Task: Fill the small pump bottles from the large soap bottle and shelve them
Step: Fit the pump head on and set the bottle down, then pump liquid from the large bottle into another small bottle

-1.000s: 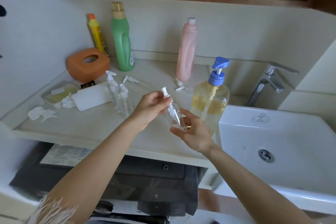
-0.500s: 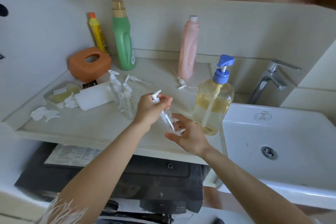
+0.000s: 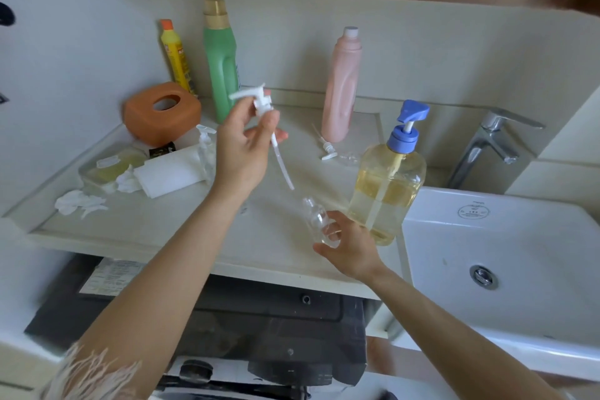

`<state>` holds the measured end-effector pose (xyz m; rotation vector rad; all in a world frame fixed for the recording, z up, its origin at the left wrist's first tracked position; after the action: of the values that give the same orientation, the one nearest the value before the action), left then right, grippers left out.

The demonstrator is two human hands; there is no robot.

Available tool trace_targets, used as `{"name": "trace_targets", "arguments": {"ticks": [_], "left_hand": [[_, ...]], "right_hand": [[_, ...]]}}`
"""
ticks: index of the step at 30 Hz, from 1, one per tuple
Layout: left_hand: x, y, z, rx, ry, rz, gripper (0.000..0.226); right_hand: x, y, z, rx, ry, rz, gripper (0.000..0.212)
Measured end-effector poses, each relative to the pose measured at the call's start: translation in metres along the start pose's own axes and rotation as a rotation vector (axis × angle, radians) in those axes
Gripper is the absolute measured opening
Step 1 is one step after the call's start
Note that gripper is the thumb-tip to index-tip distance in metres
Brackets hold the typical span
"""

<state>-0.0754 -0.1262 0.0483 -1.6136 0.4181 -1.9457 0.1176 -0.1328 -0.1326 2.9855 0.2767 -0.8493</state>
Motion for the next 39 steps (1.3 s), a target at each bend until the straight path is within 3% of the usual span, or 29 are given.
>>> {"name": "trace_targets", "arguments": {"ticks": [3, 5, 8, 10, 15, 19, 21, 23, 26, 28, 32, 34, 36, 39], "left_hand": [[0.005, -0.019, 0.001, -0.051, -0.068, 0.024, 0.018], [-0.024, -0.022, 0.004, -0.085, -0.197, -0.085, 0.017], [-0.104, 0.005, 0.016, -0.319, -0.625, -0.301, 0.008], [-0.152, 0.037, 0.015, -0.434, -0.773, -0.424, 0.013], [-0.192, 0.068, 0.004, -0.399, -0.830, -0.471, 0.029], [-0.194, 0.071, -0.002, -0.366, -0.844, -0.476, 0.034], [-0.173, 0.062, 0.000, -0.302, -0.744, -0.416, 0.032], [-0.145, 0.058, 0.008, -0.261, -0.403, -0.442, 0.026], [-0.108, 0.075, 0.032, -0.435, -0.027, -0.540, 0.042], [-0.092, 0.082, 0.040, -0.459, -0.003, -0.527, 0.053], [-0.074, 0.074, 0.034, -0.289, -0.034, -0.409, 0.042], [-0.071, 0.069, 0.026, -0.218, -0.022, -0.388, 0.048], [-0.068, 0.063, 0.020, -0.167, -0.020, -0.378, 0.057], [-0.062, 0.056, 0.033, -0.222, -0.078, -0.333, 0.057]], "right_hand": [[0.009, 0.000, -0.008, 0.034, -0.020, 0.025, 0.059], [0.009, -0.001, -0.015, 0.068, -0.046, 0.019, 0.058], [0.010, 0.000, -0.022, 0.090, -0.091, 0.003, 0.058], [0.010, 0.002, -0.024, 0.094, -0.113, -0.003, 0.054], [0.008, 0.007, -0.030, 0.114, -0.157, -0.006, 0.044], [0.004, 0.011, -0.037, 0.133, -0.203, -0.014, 0.052], [0.003, 0.014, -0.042, 0.143, -0.233, -0.013, 0.049], [-0.001, 0.017, -0.050, 0.170, -0.257, -0.023, 0.047], [-0.021, 0.018, -0.067, 0.206, -0.281, -0.083, 0.047], [-0.039, 0.017, -0.078, 0.224, -0.277, -0.156, 0.045], [-0.070, 0.018, -0.088, 0.213, -0.200, -0.286, 0.048], [-0.083, 0.025, -0.100, 0.245, -0.101, -0.348, 0.047], [-0.095, 0.038, -0.135, 0.412, -0.061, -0.467, 0.033], [-0.089, 0.055, -0.204, 0.753, -0.081, -0.555, 0.018]]}}
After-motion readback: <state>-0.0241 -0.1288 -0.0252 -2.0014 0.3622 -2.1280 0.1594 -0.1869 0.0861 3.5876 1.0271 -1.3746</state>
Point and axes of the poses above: each hand's wrist, its own y-axis away from the middle knuckle, its own z-axis out of the palm, x = y × z, the point moved 10 cm from there along -y, towards the middle knuckle, and after that the axes turned 11 degrees about y, right-handed, at the moved point
